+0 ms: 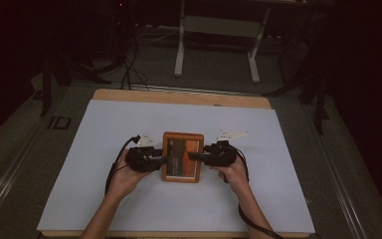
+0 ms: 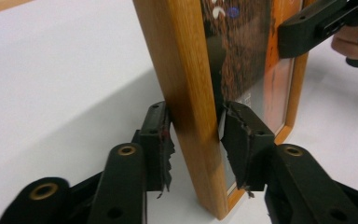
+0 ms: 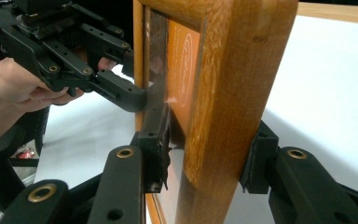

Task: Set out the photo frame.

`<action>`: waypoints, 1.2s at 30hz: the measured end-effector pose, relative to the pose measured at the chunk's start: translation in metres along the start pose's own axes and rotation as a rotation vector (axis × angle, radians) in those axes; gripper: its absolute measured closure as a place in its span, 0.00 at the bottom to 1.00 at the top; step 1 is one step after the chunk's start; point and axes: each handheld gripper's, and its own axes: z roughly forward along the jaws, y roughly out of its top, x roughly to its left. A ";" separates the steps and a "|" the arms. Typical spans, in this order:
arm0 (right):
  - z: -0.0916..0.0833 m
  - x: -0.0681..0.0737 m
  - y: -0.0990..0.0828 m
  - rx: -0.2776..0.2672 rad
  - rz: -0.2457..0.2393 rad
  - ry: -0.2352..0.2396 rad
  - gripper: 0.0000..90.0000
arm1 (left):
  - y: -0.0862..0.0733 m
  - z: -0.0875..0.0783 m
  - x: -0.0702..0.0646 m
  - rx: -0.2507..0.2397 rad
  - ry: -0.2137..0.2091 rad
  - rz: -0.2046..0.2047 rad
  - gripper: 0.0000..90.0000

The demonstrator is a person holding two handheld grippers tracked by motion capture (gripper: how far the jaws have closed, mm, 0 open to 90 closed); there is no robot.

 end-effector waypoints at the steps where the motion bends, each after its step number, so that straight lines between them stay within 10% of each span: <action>1: 0.000 -0.001 0.000 -0.003 0.005 0.002 0.66 | 0.000 0.000 0.000 0.000 0.000 -0.001 0.71; 16: 0.002 -0.006 0.004 0.019 -0.012 0.038 0.66 | -0.001 0.000 0.001 0.006 -0.017 -0.006 0.70; 36: -0.021 0.004 0.005 0.050 -0.017 -0.071 0.48 | -0.005 -0.004 0.008 -0.006 -0.041 -0.058 0.52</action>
